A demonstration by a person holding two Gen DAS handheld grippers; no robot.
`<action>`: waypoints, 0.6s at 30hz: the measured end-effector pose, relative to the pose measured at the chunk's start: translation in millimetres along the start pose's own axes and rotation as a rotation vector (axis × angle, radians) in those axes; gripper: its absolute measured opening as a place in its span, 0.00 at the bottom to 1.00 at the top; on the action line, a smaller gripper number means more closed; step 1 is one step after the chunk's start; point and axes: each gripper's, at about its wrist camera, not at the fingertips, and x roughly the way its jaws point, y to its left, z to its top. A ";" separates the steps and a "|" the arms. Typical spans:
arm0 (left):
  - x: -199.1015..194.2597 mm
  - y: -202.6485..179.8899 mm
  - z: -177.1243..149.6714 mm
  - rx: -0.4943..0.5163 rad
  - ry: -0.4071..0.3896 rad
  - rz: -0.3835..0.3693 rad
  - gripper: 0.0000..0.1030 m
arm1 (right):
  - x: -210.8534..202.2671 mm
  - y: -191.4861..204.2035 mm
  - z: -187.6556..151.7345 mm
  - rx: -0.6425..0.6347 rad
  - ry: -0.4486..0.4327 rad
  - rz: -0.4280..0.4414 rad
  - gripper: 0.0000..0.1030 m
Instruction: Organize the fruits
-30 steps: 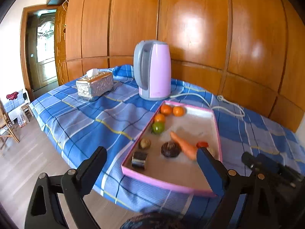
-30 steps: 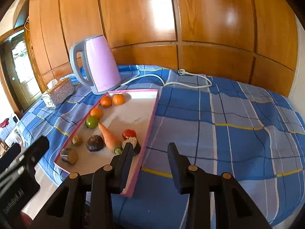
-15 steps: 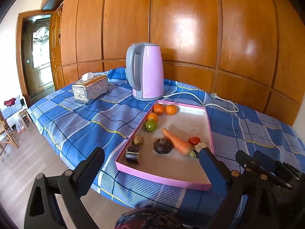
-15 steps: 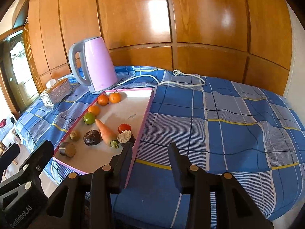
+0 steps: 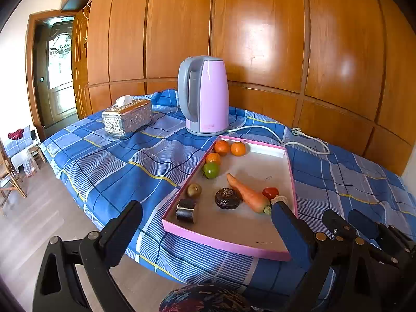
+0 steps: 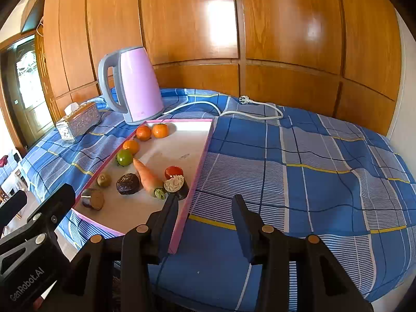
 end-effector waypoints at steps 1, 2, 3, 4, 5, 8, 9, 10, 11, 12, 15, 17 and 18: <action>0.0 -0.1 -0.1 0.000 0.000 -0.001 0.97 | 0.1 -0.1 0.0 0.001 0.001 0.001 0.42; -0.4 -0.6 -0.4 0.000 0.000 0.000 0.97 | -0.1 -0.4 0.3 0.002 0.000 0.001 0.42; -0.3 -0.5 -0.4 0.000 0.000 0.001 0.97 | -0.2 -0.5 0.4 0.003 0.000 0.001 0.42; -0.5 -0.7 -0.5 -0.001 0.000 0.001 0.97 | -0.1 -0.5 0.5 0.002 0.000 0.002 0.42; -0.3 -0.7 -0.5 -0.001 0.000 0.001 0.97 | -0.2 -0.6 0.6 0.002 -0.002 0.002 0.42; 0.0 0.1 -0.4 -0.003 0.004 0.002 0.97 | 0.0 -0.6 0.7 0.001 -0.001 0.003 0.42; -0.1 0.3 -0.6 -0.005 0.004 0.003 0.97 | -0.1 -0.8 0.6 0.001 -0.001 0.003 0.42; 0.0 0.8 -0.3 -0.005 0.003 0.003 0.97 | -0.2 -0.9 0.8 0.001 -0.002 0.004 0.42; -0.1 1.0 -0.2 -0.005 0.003 0.004 0.97 | -0.2 -1.0 0.9 0.000 -0.001 0.003 0.42; 0.3 1.1 -0.1 -0.007 0.004 0.004 0.97 | -0.1 -1.1 0.8 0.000 -0.001 0.004 0.42; 0.9 1.9 0.2 -0.012 0.005 0.005 0.97 | -0.9 -0.9 1.1 -0.003 -0.001 0.005 0.42; 0.8 2.2 0.1 -0.014 0.006 0.005 0.97 | -1.2 -0.4 1.4 -0.005 0.000 0.005 0.42; 0.8 2.1 0.2 -0.014 0.006 0.005 0.97 | -1.5 -0.4 1.5 -0.005 -0.001 0.005 0.42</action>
